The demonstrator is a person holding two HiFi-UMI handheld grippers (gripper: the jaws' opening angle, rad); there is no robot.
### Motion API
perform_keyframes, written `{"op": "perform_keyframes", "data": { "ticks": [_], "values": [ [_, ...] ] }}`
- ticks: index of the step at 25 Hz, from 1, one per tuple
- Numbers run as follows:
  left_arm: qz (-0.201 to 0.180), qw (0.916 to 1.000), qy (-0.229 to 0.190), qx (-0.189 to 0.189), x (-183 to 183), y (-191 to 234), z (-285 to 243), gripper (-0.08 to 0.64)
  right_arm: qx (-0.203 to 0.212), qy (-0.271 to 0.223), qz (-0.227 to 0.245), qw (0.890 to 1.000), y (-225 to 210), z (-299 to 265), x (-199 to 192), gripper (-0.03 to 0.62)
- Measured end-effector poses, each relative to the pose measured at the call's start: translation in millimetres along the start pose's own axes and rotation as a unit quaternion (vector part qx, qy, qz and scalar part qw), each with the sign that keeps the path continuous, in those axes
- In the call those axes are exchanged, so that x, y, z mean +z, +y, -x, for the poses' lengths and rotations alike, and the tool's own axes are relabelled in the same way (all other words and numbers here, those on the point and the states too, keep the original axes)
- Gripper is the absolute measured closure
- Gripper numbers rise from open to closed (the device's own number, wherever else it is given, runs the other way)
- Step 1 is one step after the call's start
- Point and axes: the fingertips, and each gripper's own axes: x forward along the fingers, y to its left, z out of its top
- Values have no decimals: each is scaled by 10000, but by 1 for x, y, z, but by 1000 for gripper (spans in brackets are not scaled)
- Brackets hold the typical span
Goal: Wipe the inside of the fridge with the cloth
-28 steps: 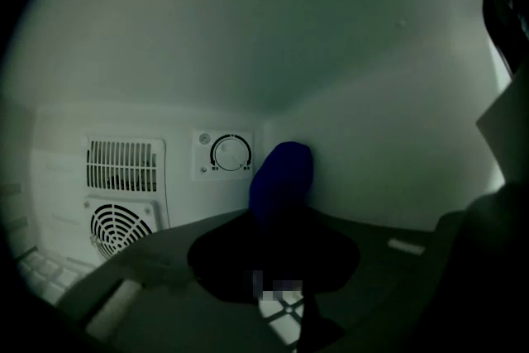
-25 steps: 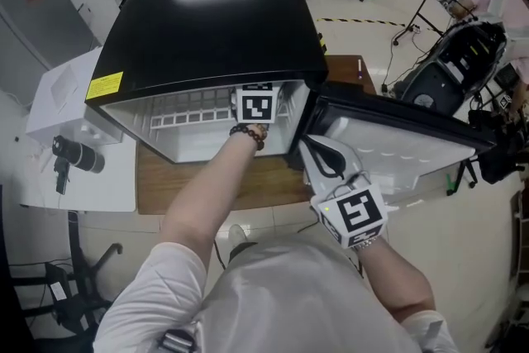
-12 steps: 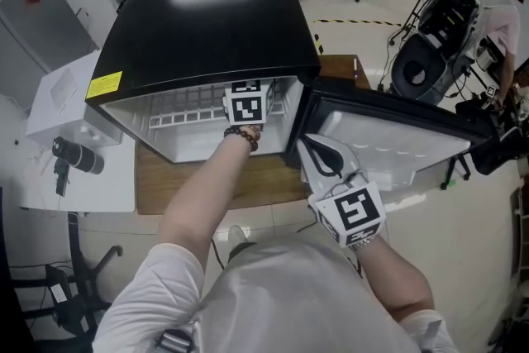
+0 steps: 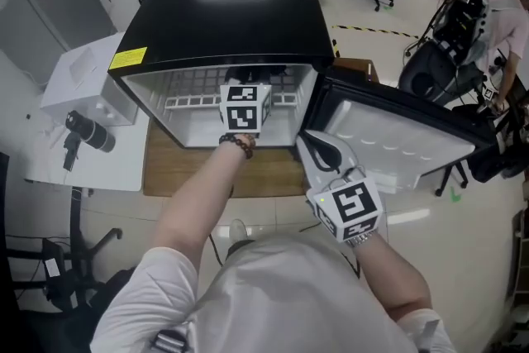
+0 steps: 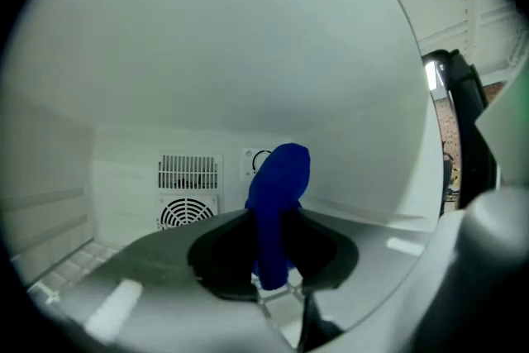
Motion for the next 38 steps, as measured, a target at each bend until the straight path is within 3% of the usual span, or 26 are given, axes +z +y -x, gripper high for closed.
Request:
{"op": "perform_keyframes", "data": {
  "ticks": [10,24,31,38],
  "values": [
    [-329,9994,-58,6,-9,0,73,486,455,32,32,9990,19,-15,2,562],
    [-646,9931,-341,-915,-24,-19,173,485,1296,176,104,9914,48,-46,-10,455],
    [-636,9882,-140,-1388,-39,-30,211,483,1958,259,21,9803,71,-52,-18,398],
    [-652,9798,78,-1891,-51,-23,233,482,2731,391,-111,9611,105,-70,-22,396]
  ]
}}
